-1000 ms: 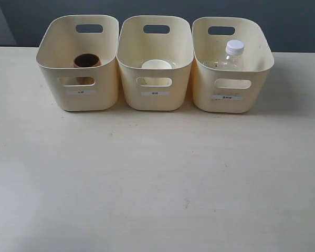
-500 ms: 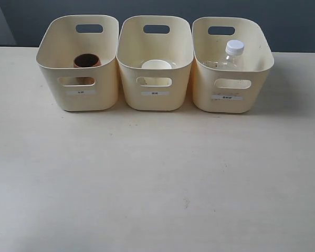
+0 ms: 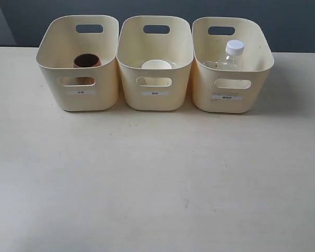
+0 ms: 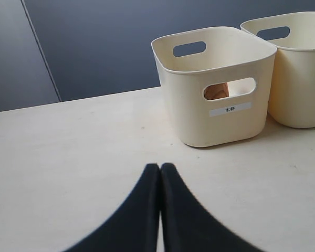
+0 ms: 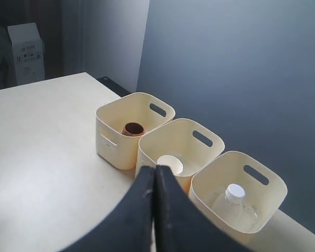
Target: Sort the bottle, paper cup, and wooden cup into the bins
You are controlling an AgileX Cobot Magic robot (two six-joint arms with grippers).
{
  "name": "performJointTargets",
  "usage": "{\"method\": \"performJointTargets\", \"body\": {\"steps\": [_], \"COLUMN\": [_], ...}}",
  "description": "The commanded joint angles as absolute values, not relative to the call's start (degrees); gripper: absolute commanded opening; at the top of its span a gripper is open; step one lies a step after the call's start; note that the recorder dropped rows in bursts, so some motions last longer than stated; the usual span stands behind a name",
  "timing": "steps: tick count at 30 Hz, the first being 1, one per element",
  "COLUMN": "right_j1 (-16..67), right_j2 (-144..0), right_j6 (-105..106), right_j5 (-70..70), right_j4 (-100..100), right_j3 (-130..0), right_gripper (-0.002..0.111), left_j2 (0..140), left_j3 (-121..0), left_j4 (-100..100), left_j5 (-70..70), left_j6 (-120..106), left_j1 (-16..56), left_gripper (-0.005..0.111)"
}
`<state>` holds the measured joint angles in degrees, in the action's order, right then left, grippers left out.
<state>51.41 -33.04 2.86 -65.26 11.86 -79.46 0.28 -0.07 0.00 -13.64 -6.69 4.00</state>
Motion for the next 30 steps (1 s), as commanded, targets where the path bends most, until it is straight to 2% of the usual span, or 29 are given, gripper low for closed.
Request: {"method": "performJointTargets", "body": {"steps": [1, 5, 9, 16, 20, 25, 30], "right_j1": [51.5, 47.6, 36.9, 14.2, 4.3, 2.0, 2.3], "right_j2": [-32.4, -30.2, -24.8, -13.7, -5.4, 0.0, 0.0], "right_j6": [2.7, -2.1, 5.2, 9.4, 25.2, 48.6, 53.1], "right_j5": [-64.6, -61.5, -45.1, -28.5, -16.7, -12.3, -12.7], "right_j4": [11.8, 10.7, 3.6, -11.6, -29.2, -48.7, -50.6], "right_j3": [-79.2, -76.5, -65.0, -36.5, -18.7, -6.3, -3.5], "right_gripper": [-0.001, -0.001, -0.001, -0.001, -0.001, -0.001, -0.001], "left_j2": [0.0, 0.0, 0.0, 0.0, 0.0, 0.0, 0.0], "left_j3": [0.0, 0.0, 0.0, 0.0, 0.0, 0.0, 0.0], "left_j4": [-0.4, -0.4, -0.4, -0.4, -0.4, -0.4, 0.3], "left_j5": [-13.6, -13.6, -13.6, -13.6, -13.6, -13.6, -13.7], "left_j6": [-6.6, -6.6, -6.6, -6.6, -6.6, -6.6, -6.6], "left_j1": [4.2, 4.2, 4.2, 4.2, 4.2, 4.2, 4.2], "left_gripper": [0.000, 0.000, 0.000, 0.000, 0.000, 0.000, 0.000]}}
